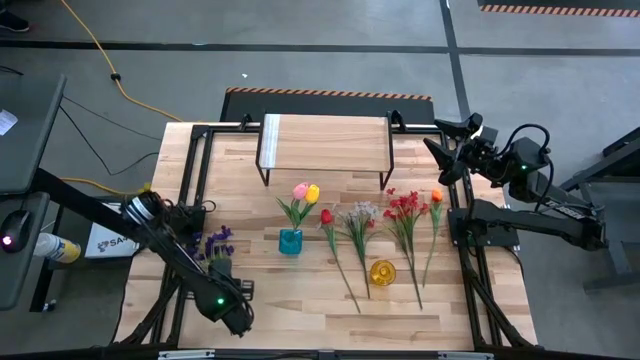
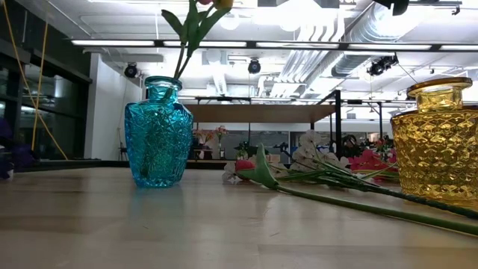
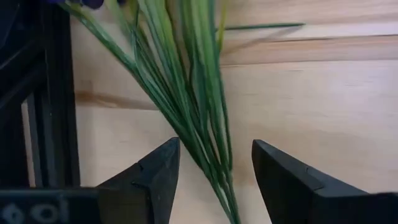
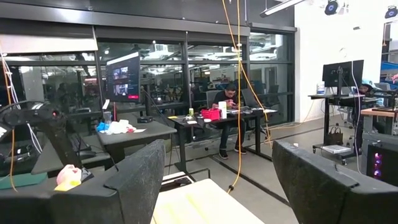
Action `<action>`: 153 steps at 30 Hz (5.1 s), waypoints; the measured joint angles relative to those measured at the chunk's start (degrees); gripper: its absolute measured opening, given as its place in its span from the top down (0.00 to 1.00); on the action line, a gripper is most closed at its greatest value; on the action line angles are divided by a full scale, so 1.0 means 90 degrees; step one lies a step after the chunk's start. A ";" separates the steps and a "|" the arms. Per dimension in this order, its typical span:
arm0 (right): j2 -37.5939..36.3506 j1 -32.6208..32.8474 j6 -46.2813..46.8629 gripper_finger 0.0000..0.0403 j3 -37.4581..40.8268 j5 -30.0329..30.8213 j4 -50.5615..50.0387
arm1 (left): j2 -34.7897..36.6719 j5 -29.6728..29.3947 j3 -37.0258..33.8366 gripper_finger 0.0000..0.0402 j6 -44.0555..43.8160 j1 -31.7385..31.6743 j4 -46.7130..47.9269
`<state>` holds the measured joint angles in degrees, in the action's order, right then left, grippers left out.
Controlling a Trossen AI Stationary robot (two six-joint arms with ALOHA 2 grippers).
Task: Pick and place flowers into a vace then onto a shelf
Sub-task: Put the purple flowers into the blue vase
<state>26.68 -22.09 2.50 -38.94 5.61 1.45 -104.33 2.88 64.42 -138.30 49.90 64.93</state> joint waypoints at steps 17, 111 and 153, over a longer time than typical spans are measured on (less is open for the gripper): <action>0.0000 -0.0001 -0.0002 0.29 0.0000 0.0000 0.0000 | -0.0401 0.0457 0.0017 0.47 -0.0002 -0.0346 0.0174; 0.0000 0.0000 0.0223 0.29 0.0000 -0.0005 -0.0041 | -0.0022 -1.0336 0.4014 0.92 0.5891 -0.0371 0.2388; 0.0000 0.0000 0.0220 0.29 0.0000 0.0000 -0.0296 | 0.3015 -1.0322 0.2063 0.92 0.6200 -0.1045 0.2788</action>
<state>26.68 -22.09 4.48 -38.94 5.61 -1.21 -77.20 -90.02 82.99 -82.50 40.50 90.02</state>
